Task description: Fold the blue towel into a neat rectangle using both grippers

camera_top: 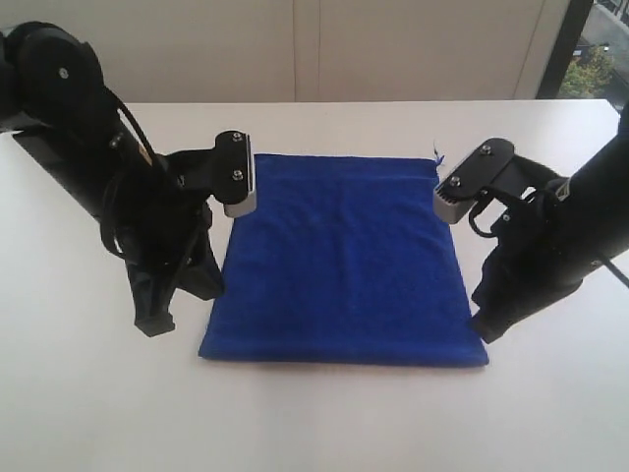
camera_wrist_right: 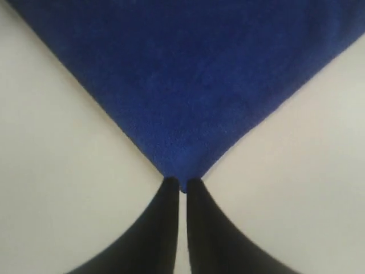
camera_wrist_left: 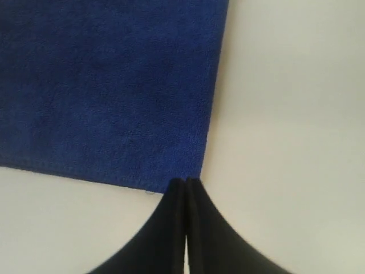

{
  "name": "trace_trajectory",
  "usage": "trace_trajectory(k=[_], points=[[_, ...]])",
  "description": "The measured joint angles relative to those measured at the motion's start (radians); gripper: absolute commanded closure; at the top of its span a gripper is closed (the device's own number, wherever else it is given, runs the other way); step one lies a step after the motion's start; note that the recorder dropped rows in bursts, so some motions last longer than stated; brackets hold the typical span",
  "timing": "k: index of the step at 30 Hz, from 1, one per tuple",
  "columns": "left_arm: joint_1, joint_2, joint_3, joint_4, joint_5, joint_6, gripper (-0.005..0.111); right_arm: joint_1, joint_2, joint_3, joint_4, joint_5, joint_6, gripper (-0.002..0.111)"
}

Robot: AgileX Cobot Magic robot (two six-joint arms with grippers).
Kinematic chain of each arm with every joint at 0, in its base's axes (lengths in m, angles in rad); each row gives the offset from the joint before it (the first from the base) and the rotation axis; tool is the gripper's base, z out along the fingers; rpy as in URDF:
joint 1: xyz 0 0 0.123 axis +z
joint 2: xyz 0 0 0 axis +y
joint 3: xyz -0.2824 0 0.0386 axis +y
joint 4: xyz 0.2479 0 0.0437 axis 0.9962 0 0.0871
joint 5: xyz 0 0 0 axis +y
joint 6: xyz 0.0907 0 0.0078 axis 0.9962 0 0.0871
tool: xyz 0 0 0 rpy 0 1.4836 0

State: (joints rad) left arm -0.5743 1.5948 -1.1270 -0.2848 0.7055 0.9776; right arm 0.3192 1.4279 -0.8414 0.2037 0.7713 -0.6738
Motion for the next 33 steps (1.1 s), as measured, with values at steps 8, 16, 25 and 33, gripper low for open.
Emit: trace_trajectory(k=[8, 16, 25, 33], points=[[0.000, 0.081, 0.000, -0.017, 0.000, 0.137, 0.063, 0.000, 0.061, 0.056, 0.045, -0.071, -0.274, 0.078], [0.000, 0.134, 0.000, -0.031, 0.009, 0.259, 0.054, 0.000, 0.061, 0.112, 0.048, -0.153, -0.463, 0.072], [0.000, 0.182, -0.001, -0.035, 0.013, 0.299, 0.054, 0.000, 0.123, 0.164, 0.063, -0.275, -0.501, 0.061], [0.000, 0.202, -0.001, -0.037, 0.013, 0.299, 0.054, 0.000, 0.210, 0.164, 0.081, -0.319, -0.542, 0.061]])
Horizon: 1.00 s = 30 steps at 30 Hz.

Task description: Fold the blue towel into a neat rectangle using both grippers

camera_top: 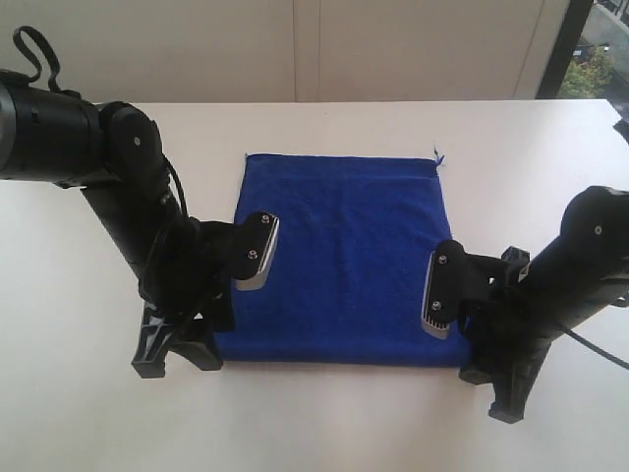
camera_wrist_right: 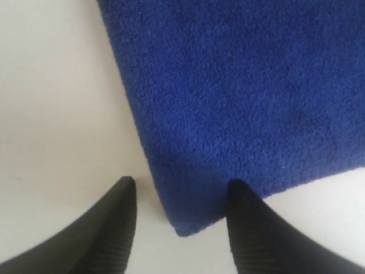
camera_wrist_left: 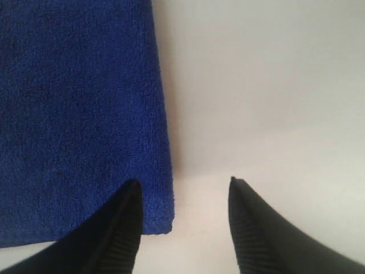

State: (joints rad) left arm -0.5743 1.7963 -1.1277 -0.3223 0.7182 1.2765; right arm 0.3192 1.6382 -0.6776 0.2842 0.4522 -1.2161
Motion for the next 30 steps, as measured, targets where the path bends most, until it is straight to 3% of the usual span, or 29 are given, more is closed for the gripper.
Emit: trace_trajectory(k=[12, 15, 18, 27, 30], points=[[0.000, 0.046, 0.044, -0.002, -0.082, 0.006, 0.054, 0.000, 0.008, 0.000, 0.008, -0.014, -0.002, 0.061], [0.000, 0.048, 0.048, -0.002, -0.091, 0.011, 0.055, 0.000, 0.010, 0.000, 0.008, -0.017, -0.002, 0.066], [0.000, 0.048, 0.048, -0.002, -0.096, 0.015, 0.063, 0.000, 0.010, 0.000, 0.008, -0.017, -0.002, 0.076], [0.000, 0.048, 0.048, -0.002, -0.114, 0.017, 0.107, 0.000, 0.010, 0.000, 0.010, -0.015, -0.002, 0.094], [0.000, 0.048, 0.048, 0.000, -0.114, 0.017, 0.107, 0.000, 0.010, 0.000, 0.010, -0.015, -0.002, 0.098]])
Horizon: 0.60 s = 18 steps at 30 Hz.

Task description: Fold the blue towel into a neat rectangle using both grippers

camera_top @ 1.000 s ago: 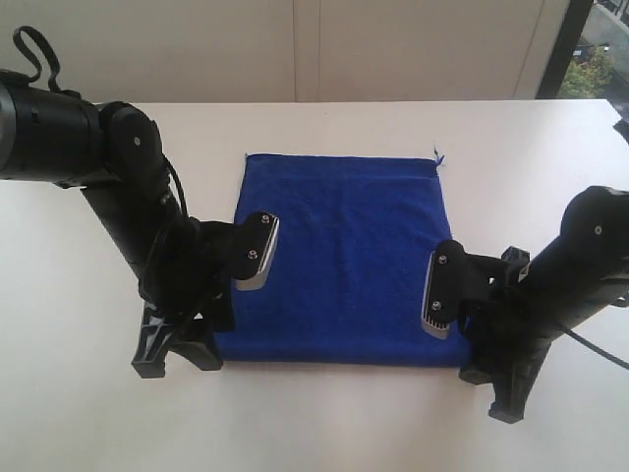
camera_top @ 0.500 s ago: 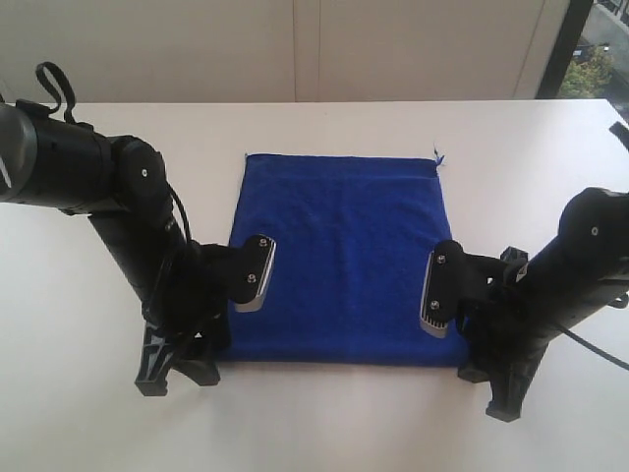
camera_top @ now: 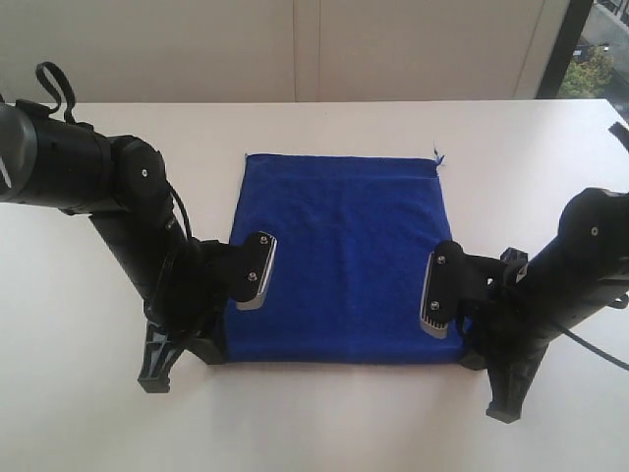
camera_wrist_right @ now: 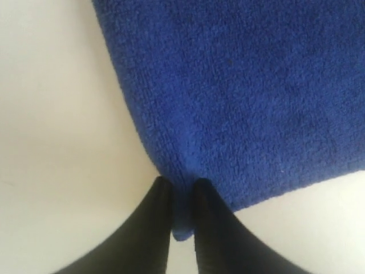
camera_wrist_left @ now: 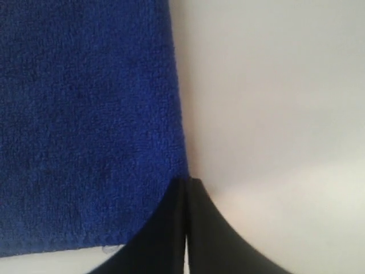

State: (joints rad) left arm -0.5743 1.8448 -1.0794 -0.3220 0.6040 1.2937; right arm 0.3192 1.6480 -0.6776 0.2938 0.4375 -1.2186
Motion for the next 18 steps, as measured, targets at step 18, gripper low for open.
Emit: trace_trajectory(k=[18], points=[[0.000, -0.129, 0.002, 0.021, 0.079, -0.131, 0.107, 0.000, -0.166, 0.000, 0.000, 0.125, 0.000, 0.107]])
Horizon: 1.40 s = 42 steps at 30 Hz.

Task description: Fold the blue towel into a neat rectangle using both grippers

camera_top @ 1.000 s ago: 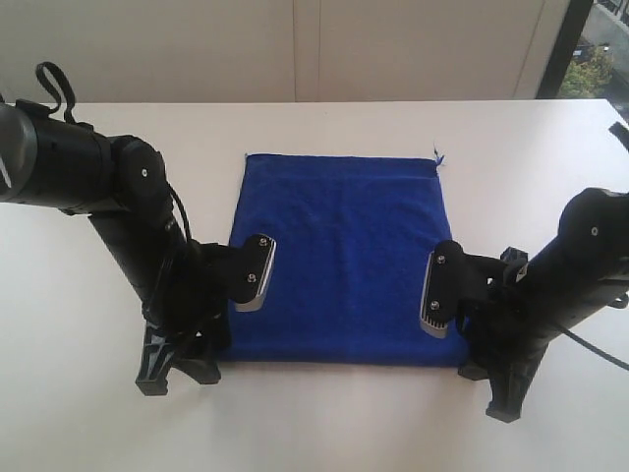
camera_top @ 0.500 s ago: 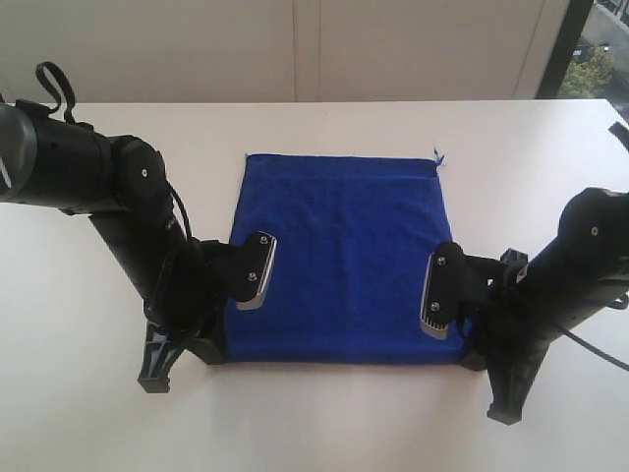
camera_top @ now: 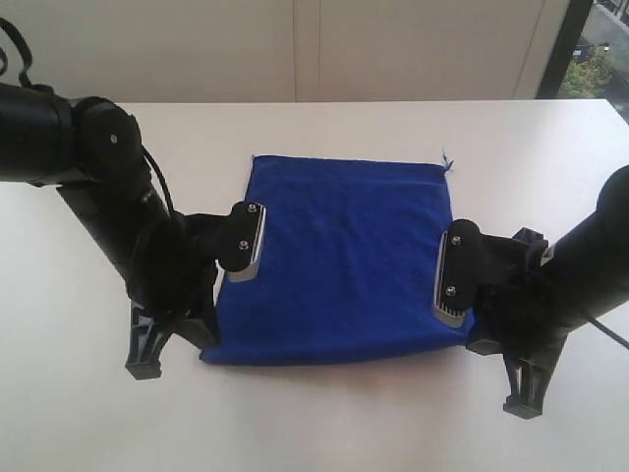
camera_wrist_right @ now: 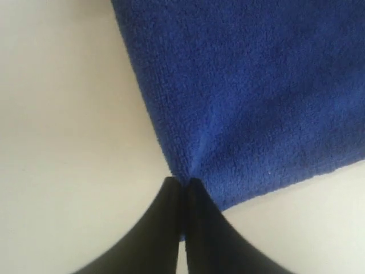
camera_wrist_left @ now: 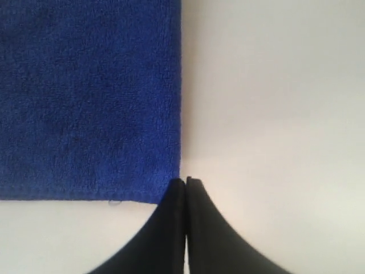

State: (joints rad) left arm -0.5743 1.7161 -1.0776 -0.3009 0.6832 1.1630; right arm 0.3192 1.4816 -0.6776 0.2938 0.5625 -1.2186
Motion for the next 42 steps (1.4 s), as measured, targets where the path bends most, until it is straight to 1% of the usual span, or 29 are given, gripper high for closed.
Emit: trace_trajectory(k=[5, 10, 12, 17, 19, 20, 30, 33, 34, 36, 40, 42], points=[[0.000, -0.046, 0.000, 0.002, 0.021, -0.006, 0.107, 0.000, -0.027, 0.000, 0.000, 0.025, 0.000, 0.107], [0.000, -0.024, 0.006, -0.021, -0.032, 0.002, 0.105, 0.000, -0.011, 0.000, 0.000, 0.029, 0.000, 0.107], [0.000, 0.000, 0.012, -0.030, -0.042, 0.025, 0.098, 0.000, 0.007, 0.000, 0.000, 0.029, 0.000, 0.107], [0.000, 0.057, 0.017, -0.047, -0.046, 0.109, 0.070, 0.000, 0.031, 0.000, 0.000, 0.027, 0.000, 0.107], [0.000, 0.068, 0.017, -0.051, -0.046, 0.132, 0.065, 0.000, 0.035, 0.000, 0.000, 0.025, 0.000, 0.107], [0.000, 0.075, 0.017, -0.053, -0.046, 0.142, 0.065, 0.000, 0.036, 0.000, 0.000, 0.023, 0.000, 0.107], [0.000, 0.121, 0.017, -0.061, -0.107, 0.168, 0.065, 0.000, 0.037, 0.000, 0.000, 0.023, 0.000, 0.107], [0.000, 0.132, 0.017, -0.067, -0.124, 0.169, 0.068, 0.000, 0.037, 0.000, 0.000, 0.019, 0.002, 0.107], [0.000, 0.135, 0.017, -0.068, -0.124, 0.169, 0.070, 0.000, 0.037, 0.000, 0.000, 0.019, 0.002, 0.107], [0.003, 0.138, 0.017, -0.072, -0.126, 0.173, 0.079, 0.000, 0.037, 0.000, 0.000, 0.019, 0.002, 0.107], [0.004, 0.144, 0.011, -0.072, -0.139, 0.175, 0.106, 0.000, 0.037, 0.000, 0.000, 0.015, 0.003, 0.108], [0.003, 0.144, 0.011, -0.073, -0.145, 0.175, 0.107, 0.000, 0.037, 0.000, 0.000, 0.013, 0.003, 0.108]])
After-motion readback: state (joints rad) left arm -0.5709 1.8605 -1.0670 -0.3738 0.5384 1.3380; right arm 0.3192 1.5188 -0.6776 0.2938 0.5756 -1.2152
